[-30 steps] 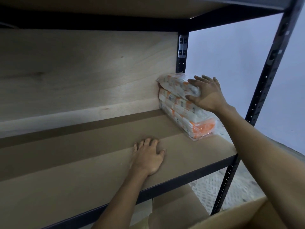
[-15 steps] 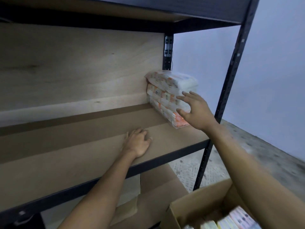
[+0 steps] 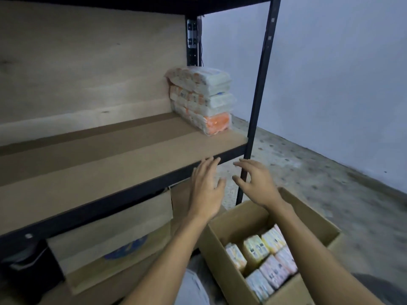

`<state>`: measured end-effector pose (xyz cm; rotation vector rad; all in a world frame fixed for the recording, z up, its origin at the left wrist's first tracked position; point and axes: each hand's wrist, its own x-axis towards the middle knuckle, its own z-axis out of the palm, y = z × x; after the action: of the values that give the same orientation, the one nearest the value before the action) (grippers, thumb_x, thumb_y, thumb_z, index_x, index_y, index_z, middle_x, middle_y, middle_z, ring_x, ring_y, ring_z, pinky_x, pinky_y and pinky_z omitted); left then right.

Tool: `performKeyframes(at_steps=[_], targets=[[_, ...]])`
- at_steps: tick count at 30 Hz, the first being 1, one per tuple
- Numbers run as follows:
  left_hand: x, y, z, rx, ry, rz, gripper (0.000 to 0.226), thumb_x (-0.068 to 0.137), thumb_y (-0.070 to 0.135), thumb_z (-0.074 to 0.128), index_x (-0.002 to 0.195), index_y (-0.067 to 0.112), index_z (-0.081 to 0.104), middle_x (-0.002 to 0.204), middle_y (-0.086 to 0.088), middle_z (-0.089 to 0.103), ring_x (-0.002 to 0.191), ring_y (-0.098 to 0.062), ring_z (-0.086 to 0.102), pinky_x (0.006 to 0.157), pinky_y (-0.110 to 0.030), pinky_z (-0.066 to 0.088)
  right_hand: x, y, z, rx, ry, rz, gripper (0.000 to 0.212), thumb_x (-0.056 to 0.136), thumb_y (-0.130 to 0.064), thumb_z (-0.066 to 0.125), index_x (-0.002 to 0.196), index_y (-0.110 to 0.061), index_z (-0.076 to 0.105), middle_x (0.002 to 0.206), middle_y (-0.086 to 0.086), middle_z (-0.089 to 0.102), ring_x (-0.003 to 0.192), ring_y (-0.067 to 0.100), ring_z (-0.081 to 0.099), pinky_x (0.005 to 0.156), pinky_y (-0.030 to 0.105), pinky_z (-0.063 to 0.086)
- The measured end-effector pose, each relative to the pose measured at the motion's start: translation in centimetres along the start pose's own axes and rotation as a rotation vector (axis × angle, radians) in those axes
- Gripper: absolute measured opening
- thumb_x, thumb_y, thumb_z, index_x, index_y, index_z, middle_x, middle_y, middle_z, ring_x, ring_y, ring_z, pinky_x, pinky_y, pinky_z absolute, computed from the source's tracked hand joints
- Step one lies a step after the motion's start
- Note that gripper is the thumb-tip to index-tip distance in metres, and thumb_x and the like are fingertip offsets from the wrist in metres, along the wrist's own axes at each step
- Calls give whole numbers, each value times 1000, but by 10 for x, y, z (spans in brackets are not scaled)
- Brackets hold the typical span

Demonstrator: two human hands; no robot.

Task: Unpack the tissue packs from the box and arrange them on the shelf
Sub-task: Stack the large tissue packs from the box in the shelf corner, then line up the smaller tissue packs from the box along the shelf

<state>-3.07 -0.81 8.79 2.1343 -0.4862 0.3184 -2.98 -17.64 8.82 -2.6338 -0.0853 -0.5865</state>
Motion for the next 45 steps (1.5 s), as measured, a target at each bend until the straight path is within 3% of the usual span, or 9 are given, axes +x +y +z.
performKeyframes(at_steps=[3, 8, 14, 18, 22, 28, 31, 37, 45], targets=[[-31, -2, 35, -134, -92, -92, 51, 97, 30, 50, 146, 35, 32, 153, 17, 25, 135, 5, 18, 113, -25, 18, -37, 30, 13, 39, -67, 101, 42, 89, -38, 57, 129, -24, 55, 135, -1, 55, 127, 15, 46, 108, 35, 32], [-63, -15, 90, -190, -244, -354, 53, 97, 31, 51, 146, 31, 32, 153, 8, 28, 140, -13, 29, 114, -35, 26, -87, 71, 36, 130, -160, 299, 41, 88, -32, 62, 126, -18, 57, 129, 3, 59, 121, 19, 52, 102, 29, 35], [-75, -35, 147, -190, -391, -593, 57, 95, 32, 51, 148, 26, 31, 154, -1, 28, 141, -21, 29, 114, -42, 29, -126, 110, 74, 236, -279, 499, 46, 88, -35, 63, 129, -16, 55, 127, 1, 60, 114, 15, 54, 87, 19, 36], [-76, -54, 178, -135, -443, -705, 58, 94, 33, 51, 148, 26, 32, 156, -2, 23, 142, -24, 26, 115, -43, 26, -139, 134, 103, 279, -376, 566, 48, 87, -35, 63, 130, -17, 54, 132, 1, 58, 122, 15, 50, 100, 25, 36], [-73, -77, 208, -69, -463, -819, 57, 94, 36, 50, 147, 26, 33, 157, -7, 20, 144, -29, 22, 117, -48, 22, -138, 151, 128, 271, -451, 593, 50, 87, -35, 63, 132, -17, 52, 135, 2, 54, 126, 17, 47, 102, 26, 34], [-70, -114, 243, 149, -520, -891, 57, 93, 44, 46, 147, 32, 30, 160, -9, 11, 147, -33, 8, 119, -50, 6, -133, 178, 167, 208, -526, 563, 60, 80, -50, 58, 135, -29, 46, 140, -1, 49, 130, 21, 41, 106, 36, 36], [-70, -133, 258, 198, -529, -943, 62, 91, 48, 47, 148, 32, 29, 160, -10, 9, 147, -35, 5, 119, -47, 4, -124, 184, 177, 136, -520, 539, 63, 83, -48, 58, 140, -31, 39, 147, 0, 40, 134, 23, 33, 108, 40, 34], [-71, -147, 275, 352, -566, -956, 62, 90, 52, 42, 147, 34, 26, 160, -6, 13, 147, -32, 3, 119, -46, -4, -114, 197, 198, -39, -558, 460, 70, 79, -51, 58, 142, -39, 30, 141, 3, 31, 128, 27, 32, 99, 46, 40], [-73, -156, 278, 521, -653, -801, 60, 79, 47, 53, 134, 30, 37, 143, -8, 37, 135, -31, 28, 112, -49, 18, -117, 209, 214, -28, -643, 548, 79, 69, -56, 63, 138, -34, 31, 133, 8, 38, 128, 31, 39, 100, 42, 43]])
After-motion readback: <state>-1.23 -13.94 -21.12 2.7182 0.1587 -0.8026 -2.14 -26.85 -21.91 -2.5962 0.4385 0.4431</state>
